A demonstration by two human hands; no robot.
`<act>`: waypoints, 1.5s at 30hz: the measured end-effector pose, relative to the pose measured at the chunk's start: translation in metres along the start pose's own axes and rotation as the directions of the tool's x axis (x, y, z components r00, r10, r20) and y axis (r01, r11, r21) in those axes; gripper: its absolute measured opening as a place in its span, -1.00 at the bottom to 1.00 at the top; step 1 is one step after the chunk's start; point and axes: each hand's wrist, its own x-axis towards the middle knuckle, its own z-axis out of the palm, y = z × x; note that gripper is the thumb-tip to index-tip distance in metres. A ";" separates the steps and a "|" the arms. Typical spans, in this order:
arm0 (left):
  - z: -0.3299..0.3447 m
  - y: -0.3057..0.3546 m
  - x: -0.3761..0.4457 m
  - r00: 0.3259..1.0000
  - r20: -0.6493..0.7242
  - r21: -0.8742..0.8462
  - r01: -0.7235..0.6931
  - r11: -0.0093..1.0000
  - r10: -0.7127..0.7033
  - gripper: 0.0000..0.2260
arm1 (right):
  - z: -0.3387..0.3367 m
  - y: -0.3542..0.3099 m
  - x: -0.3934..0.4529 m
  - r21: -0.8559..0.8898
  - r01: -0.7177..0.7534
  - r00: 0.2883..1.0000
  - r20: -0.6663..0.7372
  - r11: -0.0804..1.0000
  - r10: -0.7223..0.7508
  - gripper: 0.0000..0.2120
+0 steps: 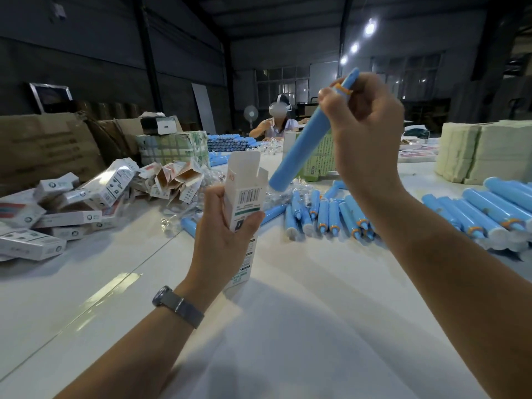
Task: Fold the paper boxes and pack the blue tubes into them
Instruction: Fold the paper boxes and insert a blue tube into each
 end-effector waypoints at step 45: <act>-0.011 -0.038 0.015 0.929 -0.360 -0.042 0.073 0.996 -0.084 -0.61 | 0.114 0.187 -0.041 -0.780 0.246 0.612 0.586 0.576 0.532 -0.41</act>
